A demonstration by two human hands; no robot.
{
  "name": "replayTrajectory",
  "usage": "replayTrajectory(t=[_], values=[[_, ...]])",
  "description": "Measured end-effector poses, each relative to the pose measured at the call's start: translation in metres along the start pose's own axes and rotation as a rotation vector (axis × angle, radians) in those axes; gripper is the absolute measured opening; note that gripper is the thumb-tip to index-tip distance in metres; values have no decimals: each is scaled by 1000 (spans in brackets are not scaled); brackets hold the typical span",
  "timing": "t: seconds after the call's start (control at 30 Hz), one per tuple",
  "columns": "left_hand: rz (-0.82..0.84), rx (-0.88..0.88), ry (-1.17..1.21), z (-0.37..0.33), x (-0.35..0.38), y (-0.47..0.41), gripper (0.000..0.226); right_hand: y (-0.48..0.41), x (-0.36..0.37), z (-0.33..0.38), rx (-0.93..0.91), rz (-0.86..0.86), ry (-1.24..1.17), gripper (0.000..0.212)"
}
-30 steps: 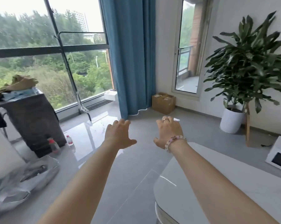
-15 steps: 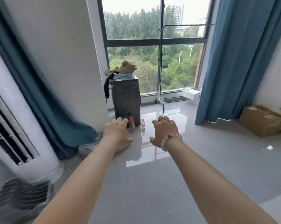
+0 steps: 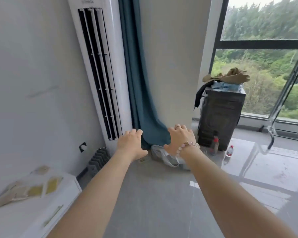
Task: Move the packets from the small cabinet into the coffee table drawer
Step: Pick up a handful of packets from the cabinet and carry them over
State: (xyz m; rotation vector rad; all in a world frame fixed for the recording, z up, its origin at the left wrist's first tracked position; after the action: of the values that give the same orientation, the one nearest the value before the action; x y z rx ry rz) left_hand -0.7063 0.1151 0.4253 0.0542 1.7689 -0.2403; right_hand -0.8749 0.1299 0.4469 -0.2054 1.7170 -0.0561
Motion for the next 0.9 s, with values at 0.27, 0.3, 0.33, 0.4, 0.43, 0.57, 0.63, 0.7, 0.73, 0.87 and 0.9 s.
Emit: replayTrajectory(t=[0.27, 0.3, 0.33, 0.4, 0.43, 0.57, 0.63, 0.7, 0.73, 0.87, 0.9], values=[[-41, -321, -74, 103, -20, 27, 73, -57, 4, 104, -337, -22, -57, 53], [-46, -358, -86, 114, -21, 34, 74, -61, 5, 117, -372, -24, -63, 53], [-48, -395, -97, 125, -21, 40, 75, -65, 6, 132, -406, -23, -68, 52], [-50, -460, -116, 146, -24, 52, 75, -72, 8, 161, -474, -16, -74, 50], [-52, -492, -126, 157, -25, 59, 74, -75, 8, 176, -510, -14, -75, 51], [-70, -623, -150, 203, -33, 81, 73, -83, 4, 236, -631, -36, -91, 47], [-80, -675, -158, 228, -38, 85, 74, -89, 1, 265, -674, -44, -108, 45], [-94, -704, -163, 252, -44, 84, 74, -99, -1, 290, -706, -57, -114, 48], [-103, -710, -171, 263, -48, 82, 74, -105, -3, 302, -717, -62, -111, 49], [-161, -743, -165, 315, -67, 74, 73, -132, -18, 351, -738, -112, -96, 51], [-175, -758, -164, 328, -73, 73, 73, -139, -22, 364, -745, -128, -93, 51]])
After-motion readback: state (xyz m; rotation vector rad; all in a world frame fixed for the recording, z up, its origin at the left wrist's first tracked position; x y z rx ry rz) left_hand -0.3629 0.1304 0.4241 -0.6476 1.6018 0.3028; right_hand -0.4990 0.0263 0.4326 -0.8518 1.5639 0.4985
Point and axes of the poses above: each hand's wrist, its own y-axis away from the middle knuckle, its own x-axis out of the palm, z = x × y, the point moved 2 cm from there along -y, towards the middle knuckle, and after that the axes turned 9 degrees about y, right-handed, at the moved point
